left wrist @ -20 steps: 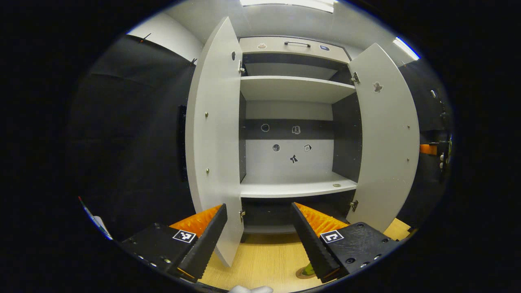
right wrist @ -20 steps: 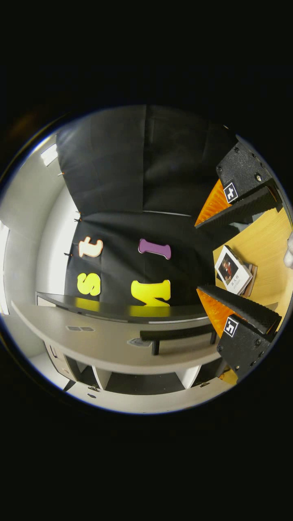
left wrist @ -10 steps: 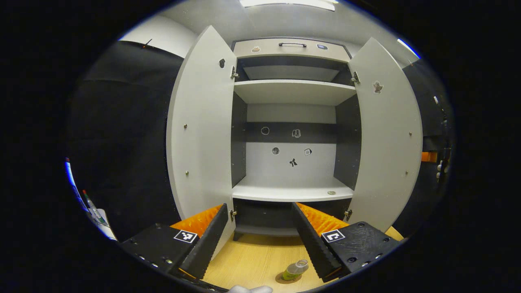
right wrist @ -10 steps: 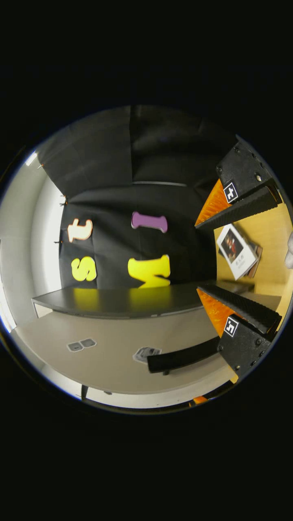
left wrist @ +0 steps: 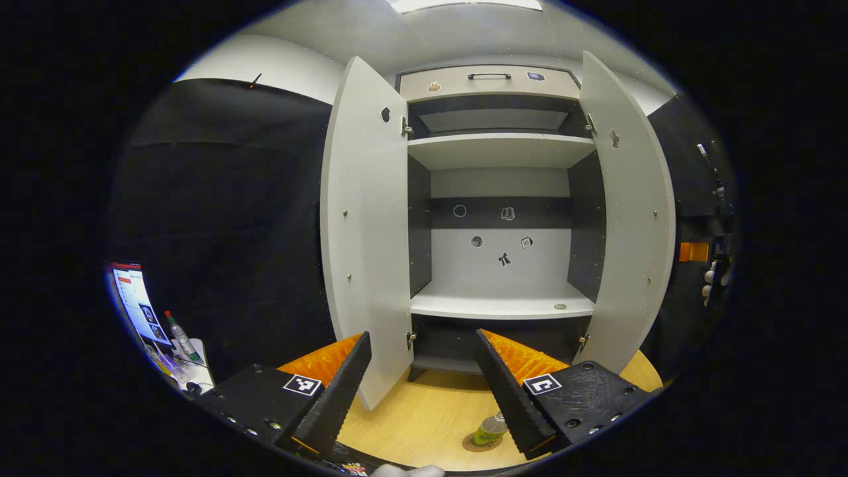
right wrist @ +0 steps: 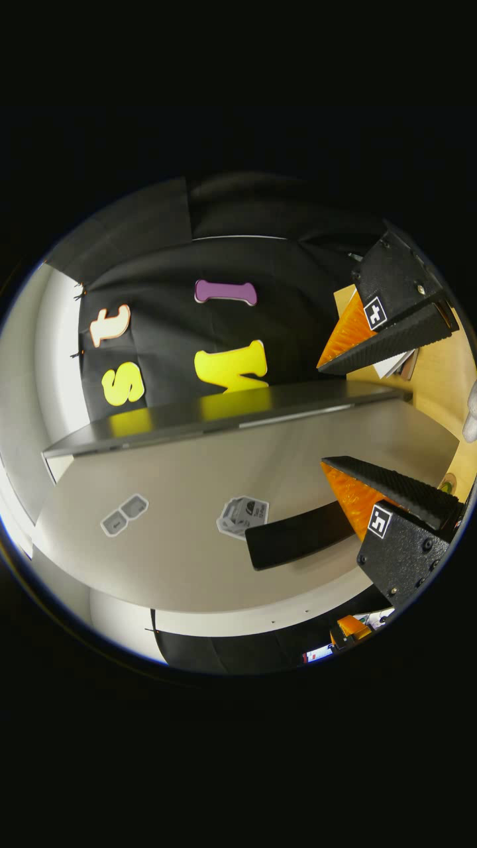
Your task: Grasp the bottle in the cabinet with the left hand and place it on the coaster, then close the right door with the right hand and the left door with the left hand.
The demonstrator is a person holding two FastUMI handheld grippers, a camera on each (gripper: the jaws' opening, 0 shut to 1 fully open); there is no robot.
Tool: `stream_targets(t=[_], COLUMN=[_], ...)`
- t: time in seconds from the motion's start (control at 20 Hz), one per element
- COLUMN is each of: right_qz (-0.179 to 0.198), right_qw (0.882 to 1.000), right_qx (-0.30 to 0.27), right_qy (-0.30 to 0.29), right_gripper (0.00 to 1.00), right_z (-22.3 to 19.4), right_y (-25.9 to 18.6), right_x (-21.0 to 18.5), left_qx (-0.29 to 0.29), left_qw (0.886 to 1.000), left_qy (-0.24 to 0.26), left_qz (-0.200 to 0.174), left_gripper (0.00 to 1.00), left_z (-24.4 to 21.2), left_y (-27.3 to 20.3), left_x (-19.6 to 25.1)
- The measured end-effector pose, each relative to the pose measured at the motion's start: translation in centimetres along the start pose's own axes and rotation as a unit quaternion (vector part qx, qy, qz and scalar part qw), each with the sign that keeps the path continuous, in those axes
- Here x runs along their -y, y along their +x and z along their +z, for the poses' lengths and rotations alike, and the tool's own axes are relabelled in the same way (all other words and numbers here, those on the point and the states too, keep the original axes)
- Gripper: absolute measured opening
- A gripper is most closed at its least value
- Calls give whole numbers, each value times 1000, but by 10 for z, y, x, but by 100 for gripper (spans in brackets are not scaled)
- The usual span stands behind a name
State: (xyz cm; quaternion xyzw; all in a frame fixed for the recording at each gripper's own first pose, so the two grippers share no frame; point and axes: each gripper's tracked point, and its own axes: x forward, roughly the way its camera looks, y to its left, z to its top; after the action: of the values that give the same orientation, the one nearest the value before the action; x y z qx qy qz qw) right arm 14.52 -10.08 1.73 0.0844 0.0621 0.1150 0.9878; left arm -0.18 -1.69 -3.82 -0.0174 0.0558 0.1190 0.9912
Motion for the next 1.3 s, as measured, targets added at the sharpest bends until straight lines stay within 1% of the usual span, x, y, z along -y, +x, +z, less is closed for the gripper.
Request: stream_targets(t=[0.15,0.3,0.5,0.55,0.65,0.85,1.0,1.15,1.2,1.25,1.3], right_qz=[-17,-32,-6,-7,-13,-28,-27,-33,-34,-36,-39], right_qw=[1000,999,997,997,996,995,995,995,995,995,995], right_qx=[9,13,19,22,30,24,13,9,8,6,3], right_qy=[-12,-36,-72,-78,-88,-93,-91,-97,-95,-93,-93], right_gripper=[78,78,78,78,79,79,79,79,79,79,79], right_z=[0,-3,-9,-9,-10,-14,-22,-29,-32,-34,-39], right_y=[8,16,18,17,10,0,-7,-20,-24,-28,-33], right_x=[-24,-46,-94,-100,-108,-117,-123,-132,-135,-138,-140], left_qx=[13,22,28,27,27,28,33,33,34,36,39], left_qw=[1000,999,998,998,997,997,997,997,997,997,997], left_qy=[17,32,28,24,19,14,6,10,11,12,11], left_qz=[-12,-29,-55,-59,-65,-74,-75,-68,-67,-64,-60], left_gripper=[95,95,95,95,95,95,95,95,92,95,95], left_z=[1,1,-5,-7,-8,-8,-7,-7,-5,-2,0], left_y=[5,14,25,28,33,41,43,51,54,58,62], left_x=[-14,-26,-37,-40,-48,-62,-74,-92,-99,-108,-118])
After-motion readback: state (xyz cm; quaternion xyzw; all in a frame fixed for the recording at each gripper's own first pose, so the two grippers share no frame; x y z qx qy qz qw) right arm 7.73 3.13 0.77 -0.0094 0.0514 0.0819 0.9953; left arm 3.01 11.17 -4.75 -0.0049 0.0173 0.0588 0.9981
